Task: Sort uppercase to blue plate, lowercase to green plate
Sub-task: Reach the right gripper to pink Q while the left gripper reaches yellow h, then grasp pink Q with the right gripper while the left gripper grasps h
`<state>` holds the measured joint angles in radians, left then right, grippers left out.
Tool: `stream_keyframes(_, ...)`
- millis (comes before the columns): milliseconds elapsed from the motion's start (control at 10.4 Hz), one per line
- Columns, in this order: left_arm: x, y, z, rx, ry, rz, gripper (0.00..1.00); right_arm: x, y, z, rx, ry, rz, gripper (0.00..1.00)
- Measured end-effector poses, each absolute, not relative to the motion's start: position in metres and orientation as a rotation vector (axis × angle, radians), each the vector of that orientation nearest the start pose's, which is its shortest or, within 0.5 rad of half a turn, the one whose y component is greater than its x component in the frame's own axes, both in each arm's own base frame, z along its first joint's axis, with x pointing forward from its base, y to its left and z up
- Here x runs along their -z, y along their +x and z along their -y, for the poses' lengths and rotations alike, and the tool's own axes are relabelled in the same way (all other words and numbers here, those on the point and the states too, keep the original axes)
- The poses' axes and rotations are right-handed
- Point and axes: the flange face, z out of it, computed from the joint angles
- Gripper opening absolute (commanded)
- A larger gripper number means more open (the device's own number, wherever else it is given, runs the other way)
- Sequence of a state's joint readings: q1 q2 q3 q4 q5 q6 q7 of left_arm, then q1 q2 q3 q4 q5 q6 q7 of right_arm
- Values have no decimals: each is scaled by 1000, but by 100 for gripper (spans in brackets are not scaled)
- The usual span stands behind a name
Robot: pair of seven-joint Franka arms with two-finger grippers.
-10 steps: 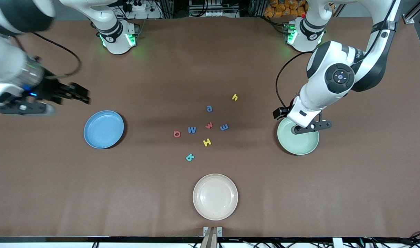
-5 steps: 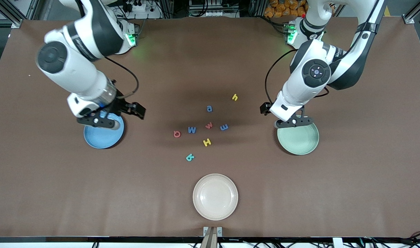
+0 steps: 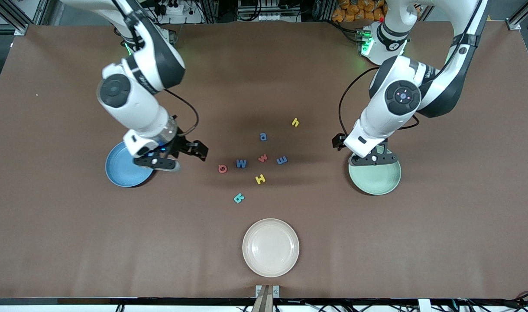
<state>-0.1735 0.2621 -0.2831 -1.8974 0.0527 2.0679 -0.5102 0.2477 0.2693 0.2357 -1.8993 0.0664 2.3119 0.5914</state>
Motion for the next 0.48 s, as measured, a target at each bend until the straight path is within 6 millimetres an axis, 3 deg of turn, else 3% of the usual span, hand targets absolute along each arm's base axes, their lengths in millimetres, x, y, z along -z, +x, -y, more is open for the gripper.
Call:
stream_keyframes(290, -330, 545, 265, -180, -3106, 12, 100, -325, 533, -316, 163, -2976, -158, 100)
stream_keyframes(483, -320, 529, 285, -209, -3094, -54, 100, -300, 521, -318, 191, -2982, -111, 100)
